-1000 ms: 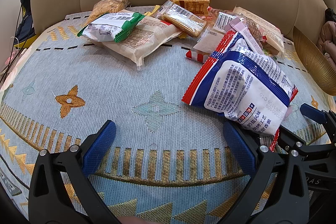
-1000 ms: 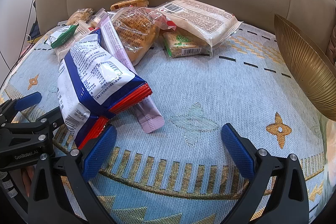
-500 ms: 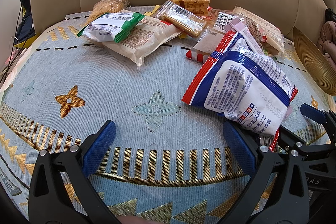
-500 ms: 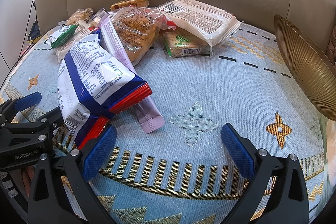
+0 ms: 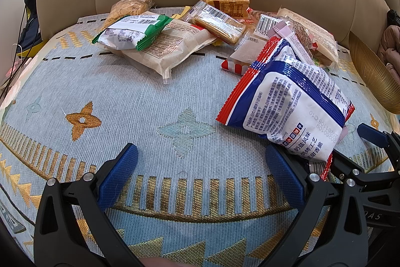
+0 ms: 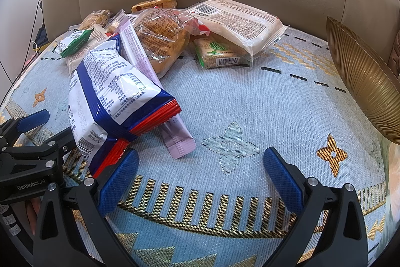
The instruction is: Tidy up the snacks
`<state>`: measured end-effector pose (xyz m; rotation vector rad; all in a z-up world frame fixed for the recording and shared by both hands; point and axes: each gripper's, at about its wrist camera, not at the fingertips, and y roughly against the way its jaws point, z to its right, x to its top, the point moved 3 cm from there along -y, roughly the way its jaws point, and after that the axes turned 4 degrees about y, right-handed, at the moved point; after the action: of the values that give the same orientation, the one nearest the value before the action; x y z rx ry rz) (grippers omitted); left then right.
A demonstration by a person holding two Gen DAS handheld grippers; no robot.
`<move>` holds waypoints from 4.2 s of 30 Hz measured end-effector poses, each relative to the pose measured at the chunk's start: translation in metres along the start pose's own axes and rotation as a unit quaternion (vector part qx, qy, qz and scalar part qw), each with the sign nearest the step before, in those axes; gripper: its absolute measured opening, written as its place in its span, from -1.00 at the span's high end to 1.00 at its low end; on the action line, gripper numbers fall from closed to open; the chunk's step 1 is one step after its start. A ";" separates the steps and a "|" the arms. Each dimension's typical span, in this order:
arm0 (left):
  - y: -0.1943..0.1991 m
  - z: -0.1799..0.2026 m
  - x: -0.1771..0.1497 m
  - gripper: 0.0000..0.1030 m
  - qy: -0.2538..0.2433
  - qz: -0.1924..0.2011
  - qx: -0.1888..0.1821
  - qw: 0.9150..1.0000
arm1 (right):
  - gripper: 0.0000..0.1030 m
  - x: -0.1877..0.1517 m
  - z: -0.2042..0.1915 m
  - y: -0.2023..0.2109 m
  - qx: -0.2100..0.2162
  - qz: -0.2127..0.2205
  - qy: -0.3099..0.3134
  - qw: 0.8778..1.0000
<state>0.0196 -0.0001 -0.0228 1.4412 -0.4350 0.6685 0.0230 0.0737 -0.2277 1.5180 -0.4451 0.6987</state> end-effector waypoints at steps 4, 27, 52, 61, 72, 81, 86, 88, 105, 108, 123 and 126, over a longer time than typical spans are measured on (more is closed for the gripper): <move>0.000 0.000 0.000 -0.94 0.000 0.000 0.000 1.000 | -0.91 0.000 0.000 0.000 0.000 0.000 0.000 1.000; 0.001 0.000 0.001 -0.94 0.001 0.000 -0.001 1.000 | -0.91 0.000 0.001 0.000 -0.003 -0.001 0.001 1.000; 0.031 0.010 0.031 -0.94 -0.109 -0.056 -0.181 0.976 | -0.74 0.027 0.022 0.008 0.083 -0.045 0.155 0.983; -0.001 0.049 0.030 -0.94 -0.201 -0.128 -0.206 0.949 | 0.06 0.047 0.000 -0.021 0.137 -0.069 0.198 0.968; 0.009 0.054 0.037 -0.33 -0.177 -0.079 -0.193 0.962 | 0.94 0.068 0.002 0.032 0.204 0.006 0.120 0.972; 0.051 0.055 0.076 -0.33 -0.153 -0.017 -0.187 0.970 | 0.98 0.089 0.039 0.078 0.179 0.073 0.059 0.979; 0.067 0.053 0.095 -0.33 -0.142 0.006 -0.181 0.973 | 0.99 0.100 0.075 0.101 0.158 0.115 0.016 0.981; 0.075 0.054 0.105 -0.33 -0.143 0.020 -0.178 0.974 | 0.99 0.103 0.082 0.107 0.147 0.127 0.008 0.981; 0.091 0.228 0.191 -0.36 -0.229 0.080 -0.268 0.933 | 0.28 0.092 0.256 0.144 -0.014 0.195 -0.221 0.956; 0.074 0.272 0.179 -0.84 -0.273 0.077 -0.258 0.924 | -0.86 0.068 0.276 0.123 -0.074 0.131 -0.275 0.950; 0.017 0.286 0.139 -0.94 -0.319 0.001 -0.179 0.931 | -0.86 0.080 0.258 0.117 -0.078 0.132 -0.245 0.957; 0.017 0.270 0.146 -0.94 -0.295 0.010 -0.159 0.942 | -0.87 0.091 0.247 0.118 -0.066 0.136 -0.234 0.960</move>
<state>0.1497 -0.2437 0.1117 1.3061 -0.9811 0.1504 0.0507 -0.1673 -0.0709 1.5052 -1.0557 0.5006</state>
